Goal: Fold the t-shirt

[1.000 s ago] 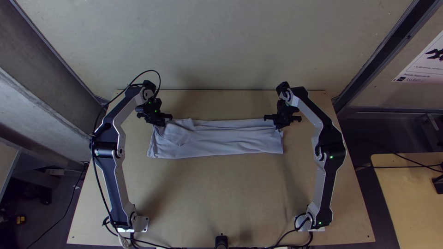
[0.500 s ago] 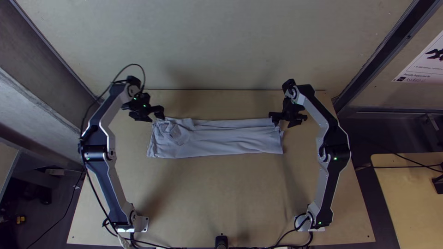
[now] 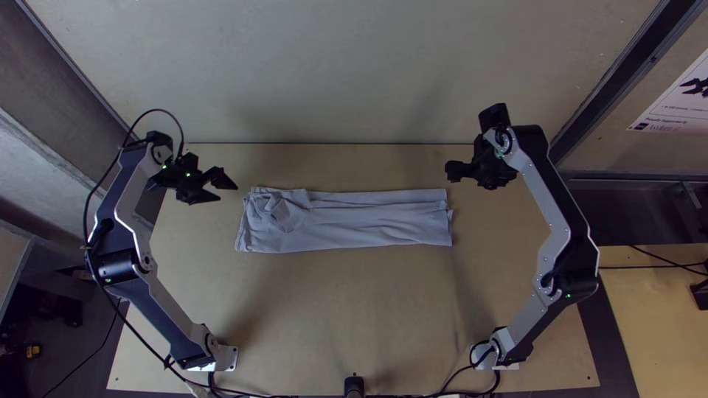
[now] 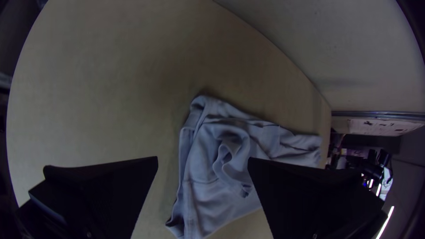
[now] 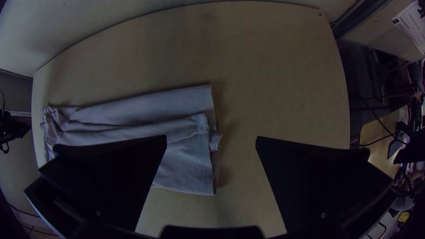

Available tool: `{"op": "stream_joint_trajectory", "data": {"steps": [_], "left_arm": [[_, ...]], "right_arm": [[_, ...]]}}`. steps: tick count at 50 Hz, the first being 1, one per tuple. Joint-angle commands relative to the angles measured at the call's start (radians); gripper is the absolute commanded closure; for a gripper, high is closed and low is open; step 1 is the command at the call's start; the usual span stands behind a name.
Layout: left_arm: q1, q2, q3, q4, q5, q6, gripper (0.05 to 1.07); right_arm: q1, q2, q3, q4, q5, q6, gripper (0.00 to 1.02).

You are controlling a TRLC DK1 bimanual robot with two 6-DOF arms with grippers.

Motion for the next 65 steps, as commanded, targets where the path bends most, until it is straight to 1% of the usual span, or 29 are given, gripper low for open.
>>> {"op": "stream_joint_trajectory", "data": {"steps": [1, 5, 10, 21, 23, 30, 37, 46, 53, 65], "left_arm": [[0.041, -0.032, -0.076, -0.011, 0.056, 0.049, 0.10], [0.069, -0.032, -0.112, -0.008, 0.113, 0.086, 0.09], [0.088, -0.026, -0.159, 0.012, 0.158, 0.129, 0.09], [0.095, 0.017, -0.239, 0.004, 0.265, 0.253, 0.09], [0.095, 0.023, -0.251, 0.004, 0.270, 0.271, 0.09], [0.093, 0.064, -0.279, 0.013, 0.279, 0.290, 0.09], [0.092, 0.075, -0.316, 0.065, 0.279, 0.287, 0.09], [0.061, 0.093, -0.334, 0.082, 0.280, 0.276, 0.09], [0.006, 0.100, -0.363, 0.130, 0.288, 0.224, 0.09], [-0.105, 0.112, -0.398, 0.243, 0.306, 0.081, 0.09]], "right_arm": [[-0.003, -0.076, -0.027, -0.013, 0.001, 0.018, 0.09], [-0.002, -0.111, -0.030, -0.013, 0.000, 0.021, 0.09], [-0.002, -0.155, -0.039, -0.013, -0.002, 0.021, 0.09], [-0.002, -0.215, -0.087, -0.013, -0.003, 0.016, 0.09], [-0.003, -0.224, -0.096, -0.013, -0.003, 0.016, 0.09], [-0.002, -0.249, -0.113, -0.013, -0.002, 0.016, 0.09], [0.000, -0.275, -0.128, -0.013, -0.002, 0.014, 0.09], [0.000, -0.300, -0.166, -0.013, -0.002, 0.010, 0.09], [0.008, -0.312, -0.193, -0.013, -0.002, 0.010, 0.09], [0.012, -0.313, -0.205, -0.013, -0.003, 0.010, 0.09]]}}
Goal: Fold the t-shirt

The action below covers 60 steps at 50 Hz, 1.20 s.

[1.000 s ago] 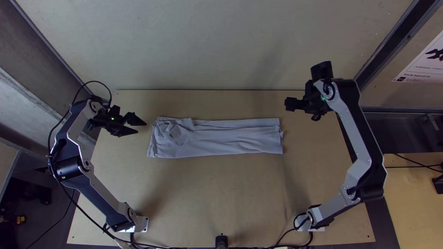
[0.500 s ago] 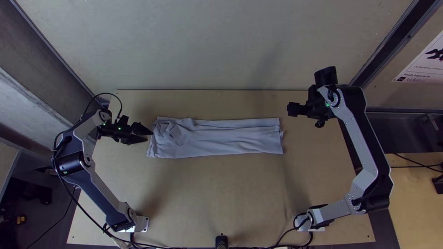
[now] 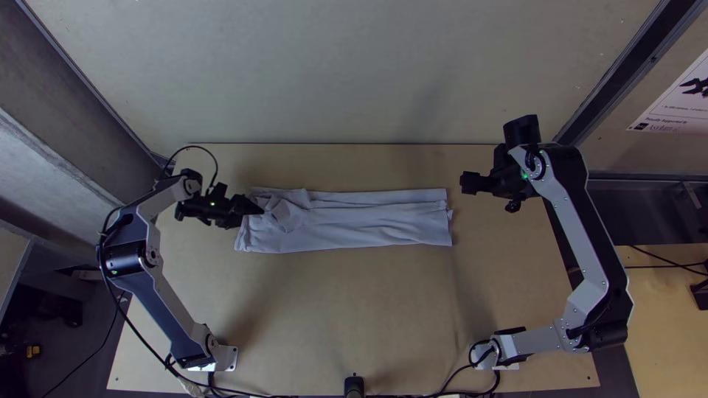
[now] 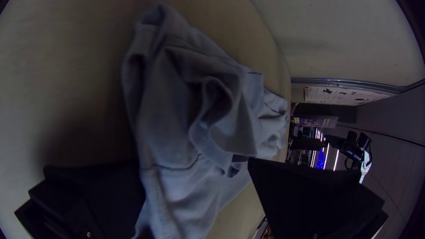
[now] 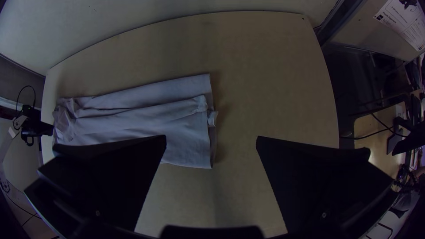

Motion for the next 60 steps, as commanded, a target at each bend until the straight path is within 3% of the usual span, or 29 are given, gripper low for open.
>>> {"op": "stream_joint_trajectory", "data": {"steps": [1, 20, 35, 40, 44, 46, 49, 52, 60], "left_arm": [[-0.052, 0.047, -0.057, 0.046, -0.022, -0.077, 0.09], [-0.216, 0.041, -0.061, 0.164, -0.042, -0.261, 0.09], [-0.308, 0.062, -0.047, 0.201, -0.154, -0.321, 0.09], [-0.336, 0.062, -0.052, 0.202, -0.272, -0.333, 0.11], [-0.357, 0.038, -0.073, 0.204, -0.338, -0.333, 0.23], [-0.365, 0.021, -0.084, 0.208, -0.372, -0.336, 0.36], [-0.368, -0.007, -0.101, 0.228, -0.392, -0.336, 0.63], [-0.368, -0.028, -0.112, 0.253, -0.432, -0.349, 1.05], [-0.357, -0.079, -0.121, 0.250, -0.511, -0.344, 1.05]], "right_arm": [[0.013, -0.024, -0.016, -0.009, -0.003, 0.010, 0.09], [0.014, -0.058, -0.081, 0.014, -0.003, 0.013, 0.09], [0.013, -0.116, -0.154, 0.036, -0.003, 0.016, 0.09], [0.005, -0.136, -0.179, 0.039, -0.003, 0.016, 0.09], [0.002, -0.152, -0.194, 0.042, -0.003, 0.018, 0.09], [0.002, -0.159, -0.202, 0.043, -0.003, 0.023, 0.09], [0.005, -0.176, -0.216, 0.048, -0.003, 0.030, 0.09], [0.008, -0.193, -0.234, 0.052, -0.003, 0.046, 0.09], [0.016, -0.241, -0.289, 0.088, -0.003, 0.084, 0.09]]}}
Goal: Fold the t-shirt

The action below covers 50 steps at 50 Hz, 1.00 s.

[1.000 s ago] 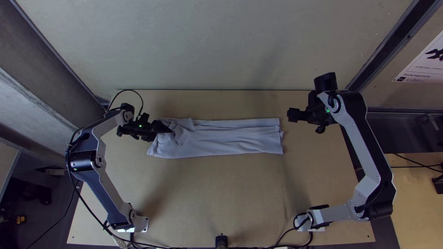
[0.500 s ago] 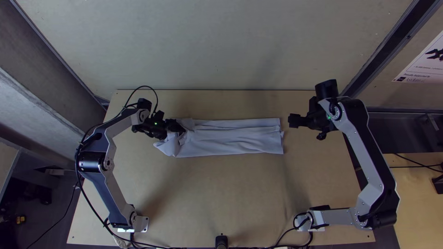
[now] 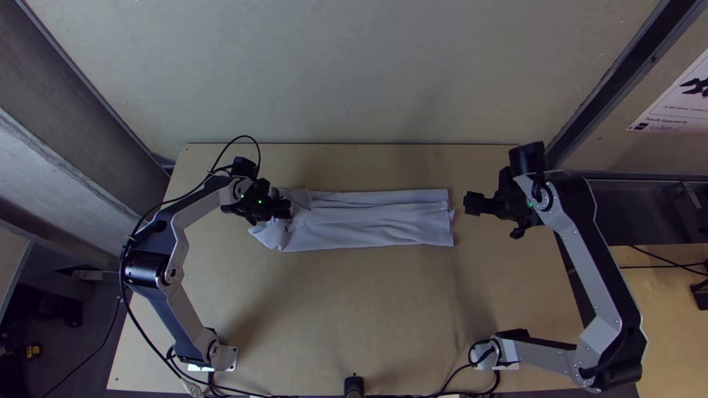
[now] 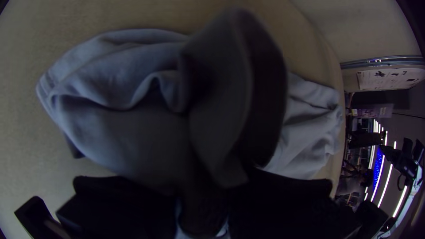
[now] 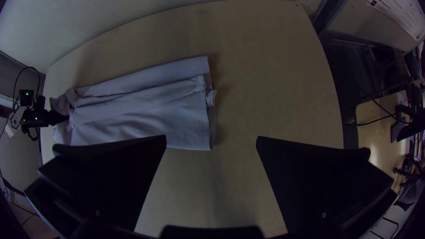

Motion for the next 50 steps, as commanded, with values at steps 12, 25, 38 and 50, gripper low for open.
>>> {"op": "stream_joint_trajectory", "data": {"steps": [12, 25, 38, 50], "left_arm": [[0.067, -0.118, -0.058, -0.110, -0.243, 0.109, 1.05], [0.250, -0.164, 0.077, -0.262, -0.352, 0.337, 1.05], [0.457, -0.157, 0.192, -0.288, -0.438, 0.581, 1.05], [0.543, -0.130, 0.258, -0.269, -0.544, 0.735, 1.05]], "right_arm": [[-0.002, -0.065, -0.077, 0.070, -0.001, 0.102, 0.04], [-0.006, -0.056, -0.132, 0.193, 0.016, 0.131, 0.04], [-0.011, 0.001, -0.130, 0.265, 0.026, 0.136, 0.04], [-0.012, 0.027, -0.121, 0.286, 0.031, 0.139, 0.04]]}}
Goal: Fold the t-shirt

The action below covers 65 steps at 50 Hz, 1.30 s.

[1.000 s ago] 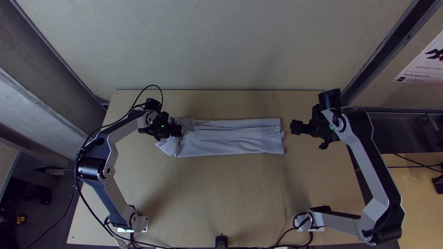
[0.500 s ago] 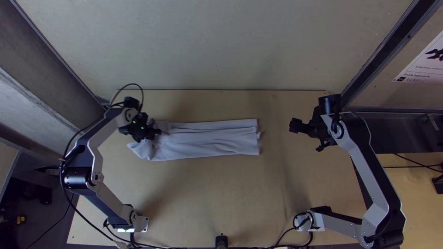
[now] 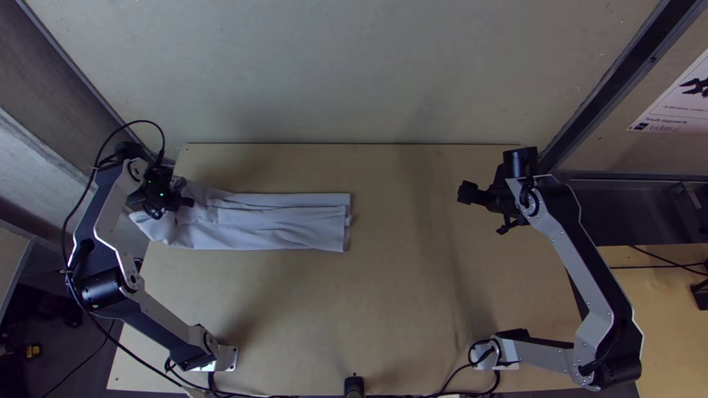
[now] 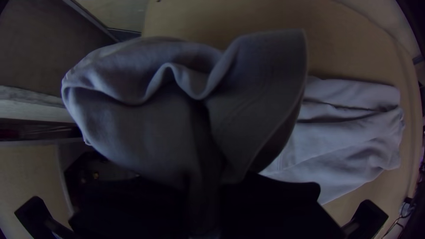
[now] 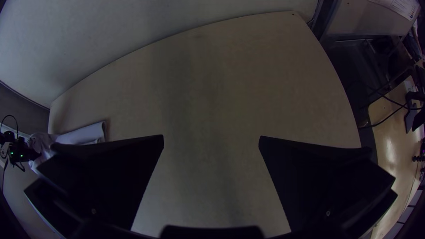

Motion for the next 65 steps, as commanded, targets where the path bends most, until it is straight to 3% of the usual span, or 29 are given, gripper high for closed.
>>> {"op": "stream_joint_trajectory", "data": {"steps": [1, 16, 32, 45, 53, 65], "left_arm": [[0.017, -0.002, 0.046, 0.009, -0.054, 0.097, 1.05], [-0.065, -0.054, 0.072, 0.039, -0.241, 0.157, 1.05], [-0.290, -0.151, 0.079, -0.051, -0.393, 0.101, 1.05], [-0.428, -0.134, 0.128, -0.186, -0.429, -0.021, 1.05], [-0.543, -0.062, 0.186, -0.330, -0.429, -0.205, 1.05], [-0.686, 0.046, 0.252, -0.369, -0.429, -0.356, 1.05]], "right_arm": [[-0.009, 0.016, -0.001, 0.007, 0.016, 0.023, 0.04], [-0.018, 0.022, -0.001, 0.009, 0.024, 0.021, 0.04], [-0.032, 0.018, 0.008, 0.009, 0.024, 0.021, 0.04], [-0.052, 0.015, 0.006, 0.009, 0.024, 0.015, 0.04], [-0.054, 0.015, 0.005, 0.009, 0.024, 0.015, 0.04], [-0.061, -0.001, -0.021, 0.009, 0.024, 0.012, 0.04]]}}
